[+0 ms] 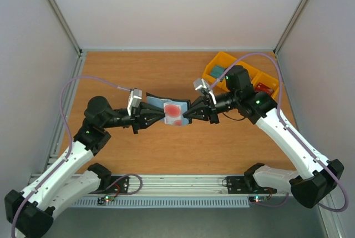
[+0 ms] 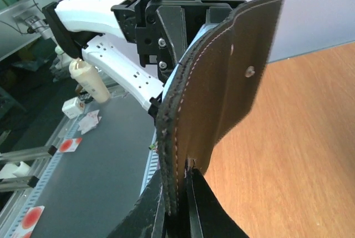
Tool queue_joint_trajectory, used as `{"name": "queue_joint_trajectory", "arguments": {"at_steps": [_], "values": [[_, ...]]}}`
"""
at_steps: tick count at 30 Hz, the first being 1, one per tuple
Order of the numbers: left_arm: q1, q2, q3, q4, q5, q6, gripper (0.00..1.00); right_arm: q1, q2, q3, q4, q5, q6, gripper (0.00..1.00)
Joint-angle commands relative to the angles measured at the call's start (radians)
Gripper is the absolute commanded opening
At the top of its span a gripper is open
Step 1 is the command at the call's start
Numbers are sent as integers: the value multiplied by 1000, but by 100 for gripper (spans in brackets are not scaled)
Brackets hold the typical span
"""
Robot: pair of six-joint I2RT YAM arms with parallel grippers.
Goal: Take the credit cards out of the card holder
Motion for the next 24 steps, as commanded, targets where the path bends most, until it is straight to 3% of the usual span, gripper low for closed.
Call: {"name": "queue_joint_trajectory", "arguments": {"at_steps": [1,2,3,17,24], "values": [[4,-4,14,63,16,-8,9,-9,-6,23,19,-48,1,1],[4,-2,15,66,18,-6,1,-9,-2,28,19,-52,4,1],[4,-2,16,65,20,-5,0,-9,-4,29,19,-52,2,1],[25,-12,25,12,22,23,0,-84,-22,37,-48,-97,-46,1],[23,2,12,53,18,10,0,-65,-12,12,31,-116,34,1]]}}
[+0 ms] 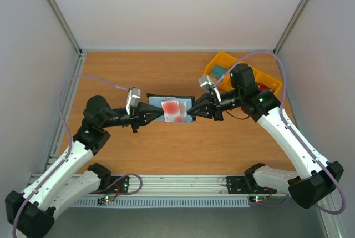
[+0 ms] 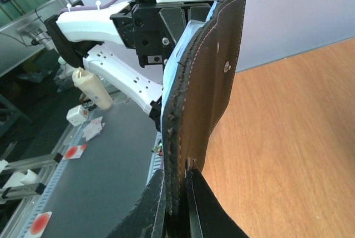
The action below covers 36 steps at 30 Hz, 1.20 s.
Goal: Take the credit cards out of the card holder
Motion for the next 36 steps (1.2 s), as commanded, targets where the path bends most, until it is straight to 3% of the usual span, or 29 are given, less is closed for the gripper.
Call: {"name": "queue_joint_trajectory", "arguments": {"at_steps": [1,6,12,14,19,23,28,36], "values": [[-2,8,12,53,9,-6,0,20,-9,8,74,-50,47,1],[-19,25,12,73,-16,-26,20,44,-8,13,76,-53,43,1],[-32,31,2,88,-34,-35,28,72,-9,28,72,-79,41,1],[-37,37,10,98,-29,-30,24,78,-4,31,68,-78,34,1],[-39,33,27,106,-14,-22,1,77,12,45,14,-62,-19,1],[-33,9,28,72,-14,-13,0,42,9,30,-10,-24,-38,1],[27,-26,13,-18,-65,-31,0,-48,-33,-62,153,23,145,1],[135,-46,-23,-131,-143,8,0,-81,-82,-135,106,165,231,1]]}}
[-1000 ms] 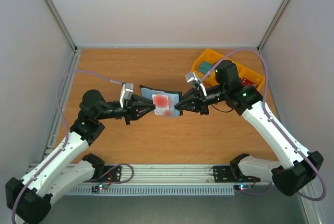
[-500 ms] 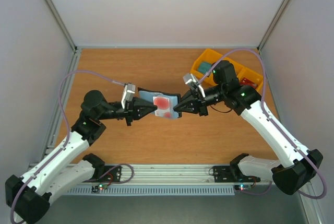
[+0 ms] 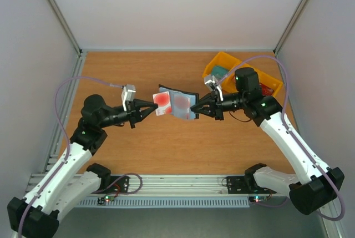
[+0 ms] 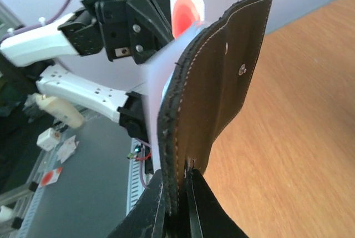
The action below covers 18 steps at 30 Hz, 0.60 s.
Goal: Take the credit cards out of the card holder
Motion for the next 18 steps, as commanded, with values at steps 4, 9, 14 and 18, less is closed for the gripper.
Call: {"name": "queue_joint_trajectory", "arguments": {"at_steps": [4,9,14,18], "values": [[101,-33,-30,-51,-75,29,0,-72,-46,-119,20,112,188,1],[105,-37,-55,-17,-31,15,0,-86,21,-269,113,81,344,1],[106,-35,-79,44,-1,-22,0,-87,119,-370,168,82,366,1],[103,-32,-81,59,7,-16,0,-106,245,-381,160,93,374,1]]}}
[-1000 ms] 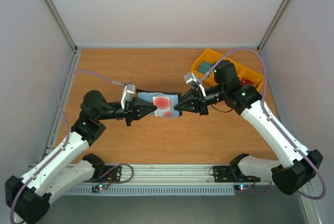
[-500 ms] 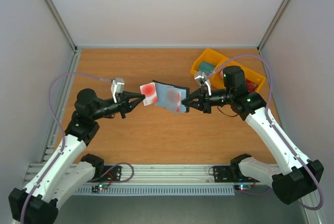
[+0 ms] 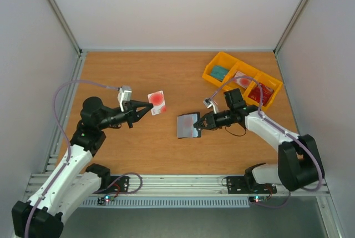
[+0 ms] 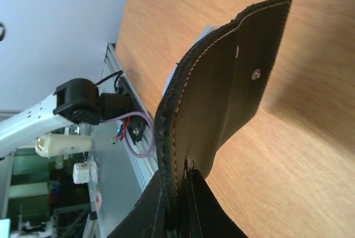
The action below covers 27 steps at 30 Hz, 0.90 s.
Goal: Take the credit cards out of the card holder
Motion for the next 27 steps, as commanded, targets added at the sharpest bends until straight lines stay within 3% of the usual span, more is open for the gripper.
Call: {"name": "queue_joint_trajectory", "arguments": {"at_steps": [1,9,12,16,19,23,27], "values": [[-2,-8,-9,92,32,-16,0,-28,120,-1,55,-1,57,1],[-23,-2,0,107,48,-22,0,-115,309,-56,127,16,126,2],[-35,8,-4,119,51,-19,0,-160,338,-59,92,103,116,19],[-53,16,-2,124,56,-14,0,-217,348,-79,78,169,138,35],[-65,18,2,120,60,1,0,-256,276,-100,36,278,157,46],[-76,18,-1,126,58,6,0,-328,85,-121,-26,458,213,53],[-86,12,-2,123,72,24,0,-430,-146,-136,38,410,298,56]]}}
